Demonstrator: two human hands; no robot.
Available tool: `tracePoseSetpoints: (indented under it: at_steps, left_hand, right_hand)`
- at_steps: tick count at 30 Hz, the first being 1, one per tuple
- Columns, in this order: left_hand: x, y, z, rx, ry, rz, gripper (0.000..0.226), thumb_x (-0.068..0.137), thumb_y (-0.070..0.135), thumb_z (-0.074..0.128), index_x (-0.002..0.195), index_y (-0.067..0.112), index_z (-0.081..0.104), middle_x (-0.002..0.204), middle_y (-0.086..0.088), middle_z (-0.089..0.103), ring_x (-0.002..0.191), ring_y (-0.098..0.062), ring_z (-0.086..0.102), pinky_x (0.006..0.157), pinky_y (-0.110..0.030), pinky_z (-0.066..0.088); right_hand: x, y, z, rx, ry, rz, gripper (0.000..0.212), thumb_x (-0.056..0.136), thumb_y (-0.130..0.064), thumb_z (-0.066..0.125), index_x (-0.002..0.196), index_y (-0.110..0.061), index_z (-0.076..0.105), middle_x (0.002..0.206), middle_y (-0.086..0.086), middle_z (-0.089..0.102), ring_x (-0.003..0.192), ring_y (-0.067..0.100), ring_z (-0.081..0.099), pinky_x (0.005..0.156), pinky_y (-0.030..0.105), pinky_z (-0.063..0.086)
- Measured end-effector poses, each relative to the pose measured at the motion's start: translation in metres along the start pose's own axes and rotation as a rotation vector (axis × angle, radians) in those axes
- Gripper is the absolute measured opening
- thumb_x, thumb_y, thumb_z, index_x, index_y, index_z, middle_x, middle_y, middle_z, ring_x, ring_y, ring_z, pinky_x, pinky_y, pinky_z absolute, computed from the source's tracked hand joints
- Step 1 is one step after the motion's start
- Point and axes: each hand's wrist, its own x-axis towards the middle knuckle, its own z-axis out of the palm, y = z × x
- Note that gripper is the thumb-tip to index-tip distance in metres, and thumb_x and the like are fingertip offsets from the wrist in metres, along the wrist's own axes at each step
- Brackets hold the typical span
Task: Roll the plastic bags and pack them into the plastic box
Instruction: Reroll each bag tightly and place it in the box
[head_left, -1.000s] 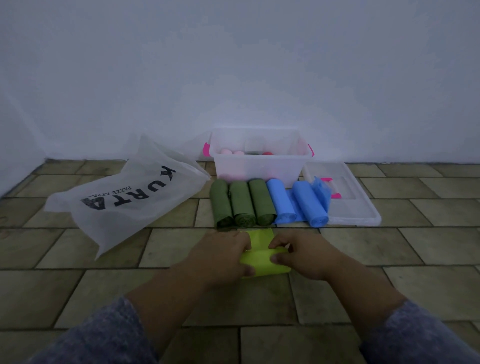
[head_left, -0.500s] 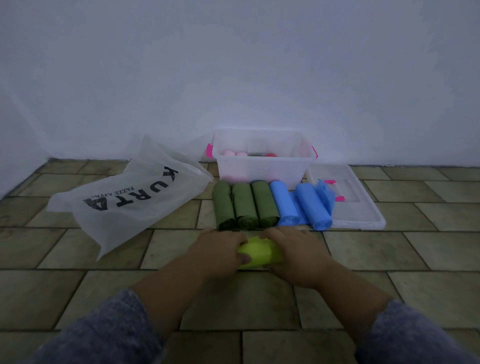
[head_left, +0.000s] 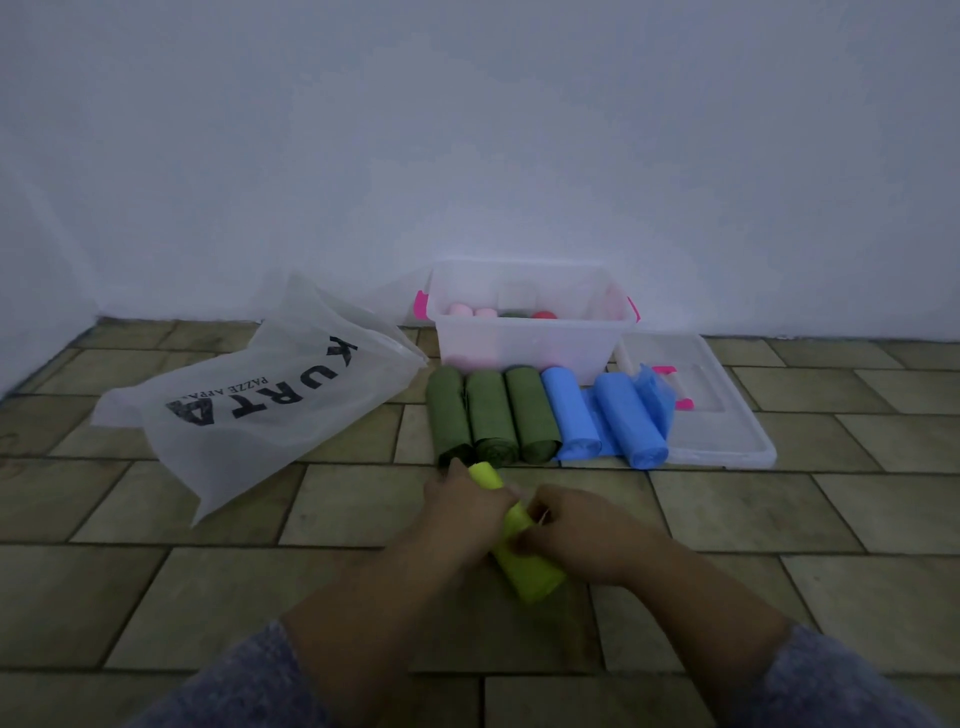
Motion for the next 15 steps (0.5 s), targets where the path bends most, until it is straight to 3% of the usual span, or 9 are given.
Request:
tracePoseSetpoints:
  at_steps: [3, 5, 8, 10, 13, 15]
  left_hand:
    - [-0.002, 0.0, 0.004, -0.101, 0.093, 0.061, 0.066, 0.094, 0.031, 0.054, 0.15, 0.021, 0.021, 0.152, -0.011, 0.026, 0.131, -0.031, 0.036, 0.1, -0.035, 0.033]
    - [-0.002, 0.0, 0.004, -0.21, 0.111, 0.113, 0.051, 0.095, 0.025, 0.052, 0.142, 0.026, 0.034, 0.142, -0.009, 0.039, 0.117, -0.028, 0.045, 0.092, -0.034, 0.038]
    - [-0.002, 0.009, 0.004, -0.517, 0.046, 0.021, 0.032, 0.095, 0.024, 0.054, 0.126, 0.027, 0.048, 0.119, -0.008, 0.05, 0.102, -0.03, 0.051, 0.09, -0.045, 0.048]
    - [0.001, 0.019, 0.003, -0.598, 0.032, -0.007, 0.023, 0.093, 0.023, 0.056, 0.115, 0.025, 0.051, 0.111, -0.008, 0.053, 0.099, -0.032, 0.055, 0.088, -0.051, 0.05]
    - [0.016, 0.04, -0.005, -0.338, 0.076, 0.165, 0.035, 0.089, 0.026, 0.061, 0.122, 0.02, 0.054, 0.108, -0.004, 0.055, 0.094, -0.021, 0.055, 0.079, -0.031, 0.047]
    - [0.037, 0.06, -0.018, -0.137, 0.114, 0.283, 0.049, 0.086, 0.031, 0.063, 0.131, 0.018, 0.049, 0.127, -0.008, 0.05, 0.109, -0.023, 0.051, 0.086, -0.028, 0.041]
  right_hand:
    - [-0.01, -0.001, 0.01, 0.148, -0.023, -0.042, 0.037, 0.074, -0.045, 0.069, 0.096, -0.02, 0.054, 0.093, 0.001, 0.062, 0.081, 0.014, 0.057, 0.062, 0.027, 0.043]
    - [-0.015, 0.001, 0.009, 0.304, -0.027, -0.044, 0.038, 0.072, -0.048, 0.069, 0.091, -0.019, 0.054, 0.088, 0.002, 0.063, 0.077, 0.014, 0.057, 0.065, 0.029, 0.044]
    - [-0.013, 0.007, 0.0, 0.82, -0.125, 0.006, 0.031, 0.079, -0.035, 0.069, 0.099, -0.013, 0.06, 0.097, 0.006, 0.07, 0.091, 0.023, 0.066, 0.085, 0.042, 0.052]
    - [-0.009, 0.007, -0.007, 1.022, -0.174, 0.015, 0.029, 0.081, -0.02, 0.068, 0.104, -0.006, 0.058, 0.101, 0.012, 0.071, 0.096, 0.029, 0.067, 0.09, 0.047, 0.052]
    - [0.0, 0.004, -0.026, 1.144, -0.16, 0.02, 0.026, 0.078, -0.012, 0.067, 0.1, -0.004, 0.055, 0.095, 0.015, 0.068, 0.09, 0.03, 0.066, 0.088, 0.05, 0.051]
    - [0.006, 0.003, -0.05, 1.184, -0.179, 0.038, 0.038, 0.074, -0.014, 0.065, 0.107, 0.003, 0.055, 0.101, 0.024, 0.061, 0.092, 0.037, 0.061, 0.091, 0.056, 0.046]
